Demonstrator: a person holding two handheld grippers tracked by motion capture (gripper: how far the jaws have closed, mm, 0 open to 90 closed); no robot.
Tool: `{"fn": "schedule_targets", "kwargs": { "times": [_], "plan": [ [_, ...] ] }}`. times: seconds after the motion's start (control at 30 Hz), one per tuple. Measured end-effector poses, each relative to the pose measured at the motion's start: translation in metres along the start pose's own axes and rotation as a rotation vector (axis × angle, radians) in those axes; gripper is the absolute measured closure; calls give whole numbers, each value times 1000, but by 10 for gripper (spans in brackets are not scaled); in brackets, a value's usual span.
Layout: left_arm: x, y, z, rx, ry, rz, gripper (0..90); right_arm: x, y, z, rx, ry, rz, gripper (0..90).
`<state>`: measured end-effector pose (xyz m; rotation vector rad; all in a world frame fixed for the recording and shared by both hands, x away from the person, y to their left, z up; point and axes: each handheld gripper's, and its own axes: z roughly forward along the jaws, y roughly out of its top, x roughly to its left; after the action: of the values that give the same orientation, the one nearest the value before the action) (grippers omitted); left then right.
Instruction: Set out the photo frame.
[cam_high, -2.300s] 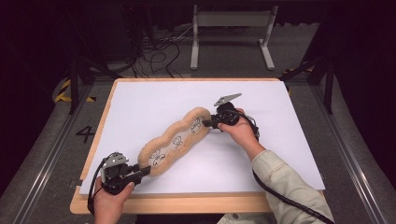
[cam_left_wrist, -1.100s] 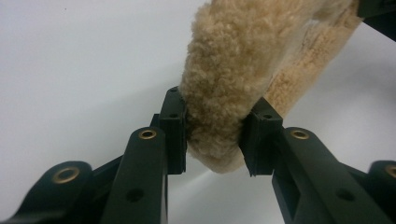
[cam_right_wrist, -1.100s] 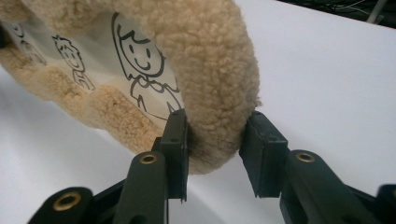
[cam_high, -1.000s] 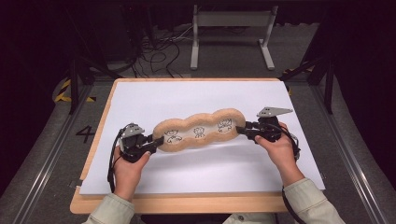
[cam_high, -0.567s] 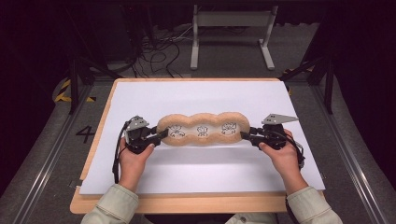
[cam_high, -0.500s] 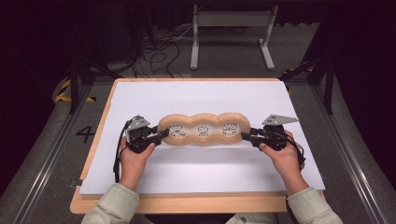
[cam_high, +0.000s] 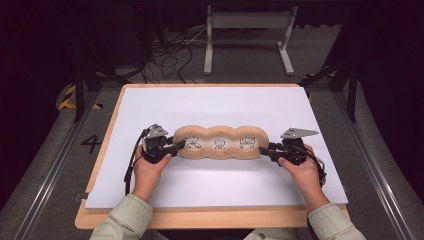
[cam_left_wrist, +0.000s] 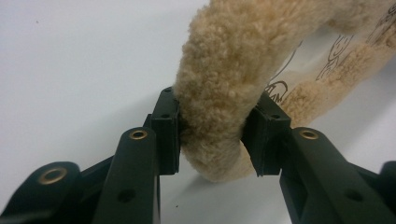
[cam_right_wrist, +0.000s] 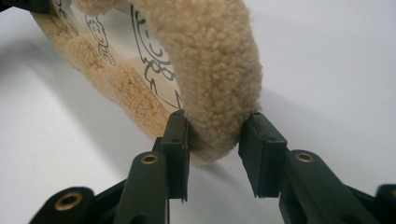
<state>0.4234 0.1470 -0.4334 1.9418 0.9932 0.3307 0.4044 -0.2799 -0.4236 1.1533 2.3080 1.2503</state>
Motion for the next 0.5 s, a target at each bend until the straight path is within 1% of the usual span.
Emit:
{"fn": "schedule_targets", "kwargs": {
  "times": [0.1, 0.13, 0.17, 0.2, 0.23, 0.3, 0.37, 0.47, 0.5],
  "plan": [
    [1, -1, 1, 10, -12, -12, 617, -3, -2, 1, -1, 22, 24, 648],
    [2, -1, 0, 12, -30, -30, 623, -4, -3, 1, 2, 23, 27, 648],
    [2, -1, 0, 12, -30, -30, 627, -4, -3, 1, 2, 23, 27, 648],
    [2, -1, -1, 18, -40, -48, 627, -4, -3, 1, 7, 25, 32, 648],
    [3, -1, -2, 19, -45, -48, 633, -5, -4, 1, 11, 33, 43, 648],
    [2, -1, -2, 24, -45, -59, 633, -5, -4, 2, 16, 36, 47, 647],
    [1, -1, -2, 22, -38, -56, 631, -5, -5, 2, 18, 37, 53, 647],
    [1, -1, -2, 26, -40, -58, 628, -5, -6, 1, 18, 41, 61, 646],
    [1, -1, -2, 24, -44, -65, 623, -5, -6, 1, 18, 45, 61, 643]
  ]
}}
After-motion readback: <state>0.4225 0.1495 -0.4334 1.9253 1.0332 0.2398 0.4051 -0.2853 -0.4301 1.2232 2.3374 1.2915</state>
